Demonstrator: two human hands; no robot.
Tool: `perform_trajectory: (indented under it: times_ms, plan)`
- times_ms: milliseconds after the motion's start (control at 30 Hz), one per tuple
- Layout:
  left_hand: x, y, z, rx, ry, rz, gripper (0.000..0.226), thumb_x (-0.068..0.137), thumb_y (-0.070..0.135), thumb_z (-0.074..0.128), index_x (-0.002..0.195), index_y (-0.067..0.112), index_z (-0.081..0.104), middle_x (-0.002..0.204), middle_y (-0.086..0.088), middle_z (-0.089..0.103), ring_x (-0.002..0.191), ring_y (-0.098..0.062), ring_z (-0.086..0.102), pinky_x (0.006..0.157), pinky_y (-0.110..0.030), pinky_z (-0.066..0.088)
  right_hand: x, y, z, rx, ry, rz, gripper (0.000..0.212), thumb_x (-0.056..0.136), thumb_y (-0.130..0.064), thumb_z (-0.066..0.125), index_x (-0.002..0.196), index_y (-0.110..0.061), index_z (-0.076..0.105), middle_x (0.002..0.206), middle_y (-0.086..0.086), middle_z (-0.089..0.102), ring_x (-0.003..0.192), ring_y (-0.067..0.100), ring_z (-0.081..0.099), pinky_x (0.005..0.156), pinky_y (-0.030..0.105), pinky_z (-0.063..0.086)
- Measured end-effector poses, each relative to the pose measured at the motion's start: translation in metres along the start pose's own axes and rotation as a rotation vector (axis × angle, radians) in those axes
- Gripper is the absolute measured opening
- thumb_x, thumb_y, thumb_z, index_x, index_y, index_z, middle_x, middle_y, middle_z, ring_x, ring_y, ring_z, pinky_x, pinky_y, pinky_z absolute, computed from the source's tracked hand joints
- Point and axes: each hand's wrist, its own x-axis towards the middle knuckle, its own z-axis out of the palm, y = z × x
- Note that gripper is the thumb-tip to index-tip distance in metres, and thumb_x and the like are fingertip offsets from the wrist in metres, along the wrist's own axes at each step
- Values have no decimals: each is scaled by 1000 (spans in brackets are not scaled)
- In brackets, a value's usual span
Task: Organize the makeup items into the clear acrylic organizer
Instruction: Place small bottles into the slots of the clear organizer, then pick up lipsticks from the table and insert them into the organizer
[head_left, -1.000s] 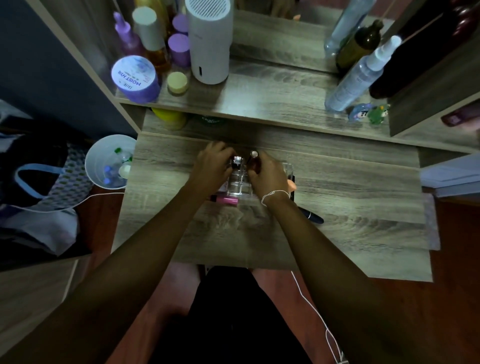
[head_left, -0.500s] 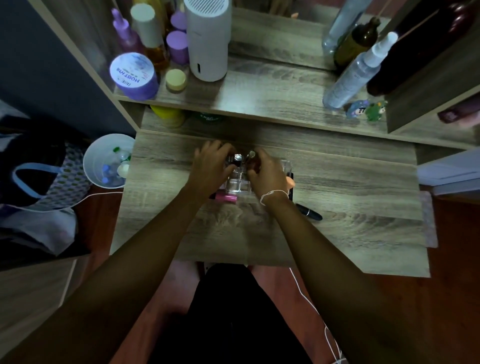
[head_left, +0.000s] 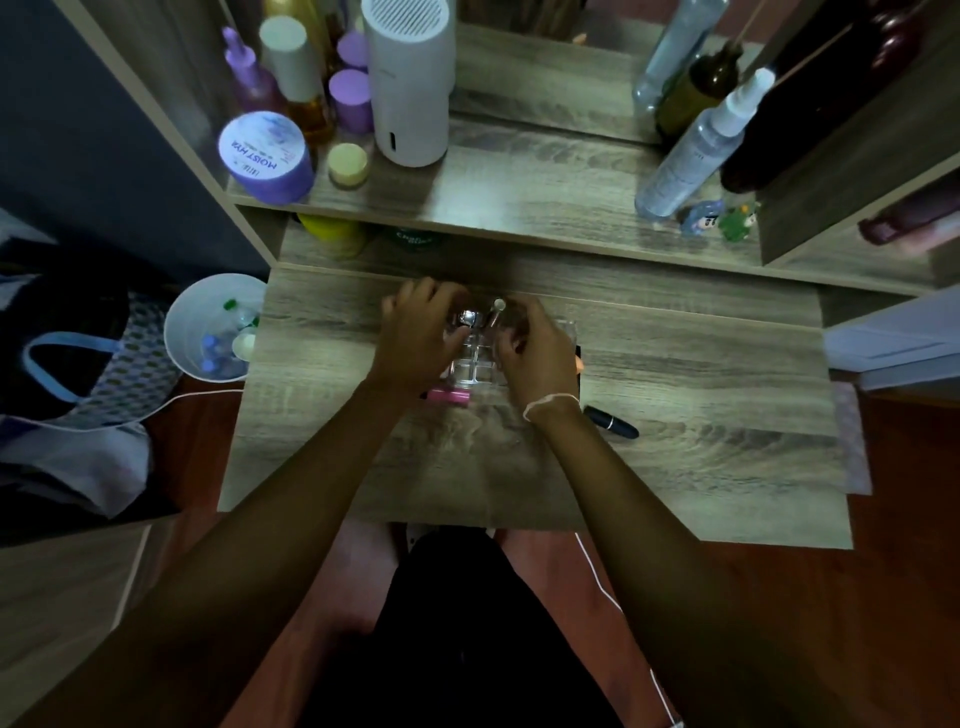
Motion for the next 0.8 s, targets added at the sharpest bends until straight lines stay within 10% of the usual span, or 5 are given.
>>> perform_trajectory:
  times_ms: [300, 800]
  plan:
    - [-69, 22, 20, 11, 98, 104, 32, 74, 13, 74, 104, 7, 64, 96, -18, 66, 83, -35, 61, 72, -40, 46, -79, 54, -24, -21, 20, 70, 27, 87, -19, 56, 114, -23, 60, 84, 4, 70, 74, 17, 63, 66, 27, 49]
    - [-82, 98, 72, 42, -252, 346, 33, 90, 20, 49, 122, 15, 56, 126, -7, 58, 119, -29, 49, 100, -42, 35, -88, 127, -64, -106, 251, 288, 29, 82, -6, 60, 109, -14, 65, 101, 15, 65, 90, 31, 63, 81, 37, 51]
